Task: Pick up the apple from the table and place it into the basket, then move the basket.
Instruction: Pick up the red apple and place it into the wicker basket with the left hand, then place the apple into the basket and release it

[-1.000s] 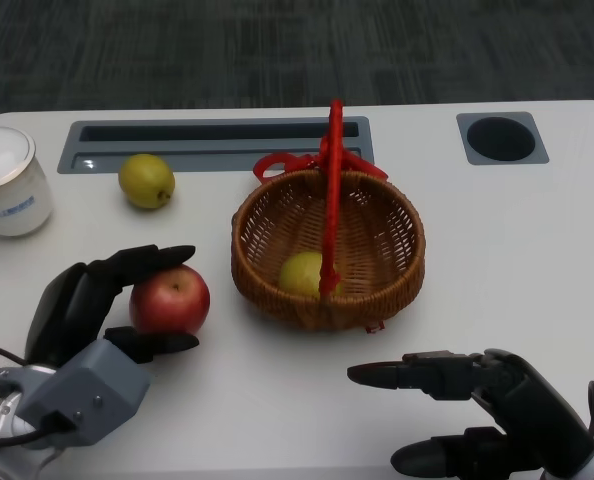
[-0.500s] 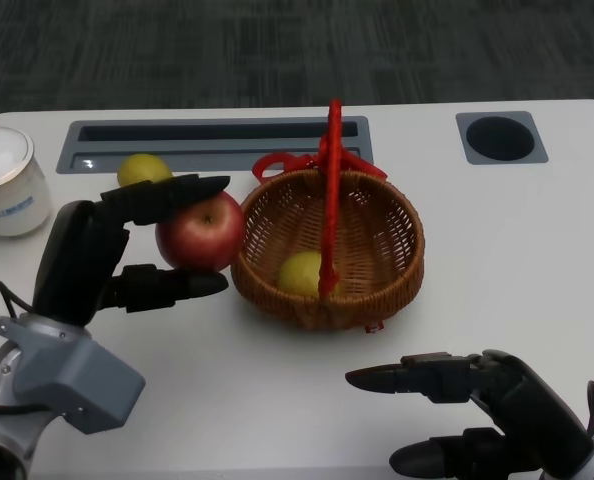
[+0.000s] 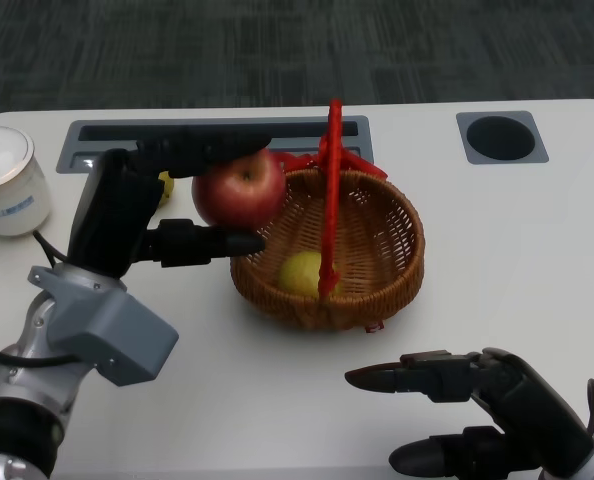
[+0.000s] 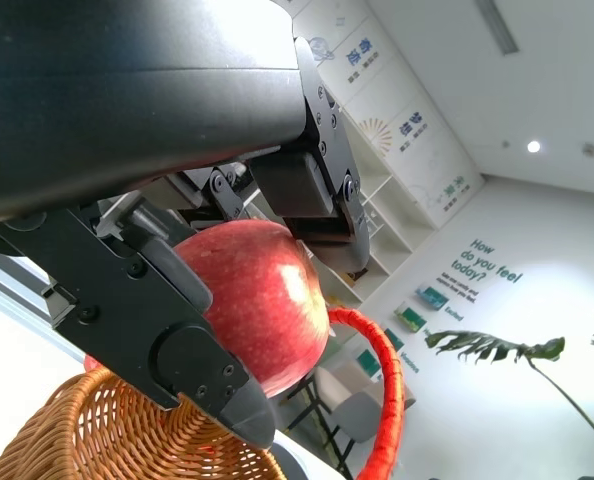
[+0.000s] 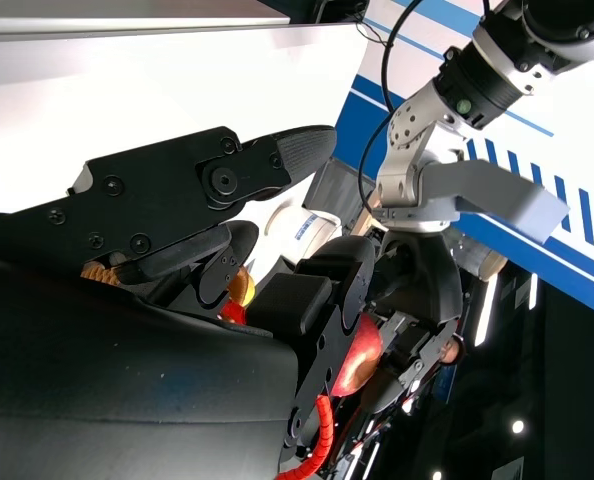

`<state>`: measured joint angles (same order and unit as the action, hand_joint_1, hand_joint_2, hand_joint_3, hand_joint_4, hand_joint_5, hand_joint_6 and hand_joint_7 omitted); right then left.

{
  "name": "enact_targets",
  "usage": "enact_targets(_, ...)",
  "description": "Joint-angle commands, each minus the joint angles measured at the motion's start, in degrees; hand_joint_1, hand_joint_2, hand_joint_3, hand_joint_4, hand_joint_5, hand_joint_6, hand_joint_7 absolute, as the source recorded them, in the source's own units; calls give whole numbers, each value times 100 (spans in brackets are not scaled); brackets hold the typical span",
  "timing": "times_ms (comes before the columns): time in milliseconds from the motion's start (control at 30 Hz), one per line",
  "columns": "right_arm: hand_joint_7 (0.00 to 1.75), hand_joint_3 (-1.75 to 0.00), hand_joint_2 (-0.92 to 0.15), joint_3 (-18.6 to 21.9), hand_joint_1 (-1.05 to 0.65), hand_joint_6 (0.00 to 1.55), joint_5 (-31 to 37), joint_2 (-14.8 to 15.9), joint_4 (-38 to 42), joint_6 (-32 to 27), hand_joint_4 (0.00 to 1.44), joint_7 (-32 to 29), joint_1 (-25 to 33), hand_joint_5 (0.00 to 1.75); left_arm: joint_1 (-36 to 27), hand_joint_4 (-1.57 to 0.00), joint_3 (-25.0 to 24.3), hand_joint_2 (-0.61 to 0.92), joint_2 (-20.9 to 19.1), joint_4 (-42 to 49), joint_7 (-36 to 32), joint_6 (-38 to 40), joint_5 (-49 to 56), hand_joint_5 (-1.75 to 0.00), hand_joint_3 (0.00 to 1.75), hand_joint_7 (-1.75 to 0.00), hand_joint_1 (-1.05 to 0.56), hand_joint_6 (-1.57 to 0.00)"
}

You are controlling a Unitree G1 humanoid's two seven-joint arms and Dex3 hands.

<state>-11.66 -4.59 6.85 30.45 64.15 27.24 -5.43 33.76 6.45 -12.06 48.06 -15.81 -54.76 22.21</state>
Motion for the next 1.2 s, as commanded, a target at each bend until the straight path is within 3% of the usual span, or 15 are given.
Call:
enact_targets(33,0,-1,-92,52,-48,79,-24,55,-73,37,86,-82,78,0,316,-108,20,79,29,391,-26,32,-10,-72,0,0,-22,-116)
enact_targets(167,0,-2,-92,60,-48,79,28,67,-163,13,85,-127,146,0,537,-121,75,79,135,853,48,59,-34,-29,0,0,-19,-116)
enact_targets(233,0,-2,-92,55,-48,79,48,66,-216,-18,85,-155,185,0,635,-123,79,79,200,1069,153,100,-101,-22,1,0,-18,-115)
enact_targets(967,0,-2,-92,22,-48,79,211,79,-516,-105,84,-361,468,0,1014,-128,395,78,630,2007,500,661,-58,-6,0,0,-9,-115)
enact_targets(1067,0,-2,-92,25,-49,79,212,94,-543,-125,84,-365,498,0,1009,-117,448,77,633,2047,478,707,-19,-3,0,0,-14,-106)
enact_targets(1200,0,-1,-92,34,-49,79,245,100,-606,-160,84,-381,530,0,983,-69,616,77,492,2011,451,707,186,0,0,0,-40,-64)
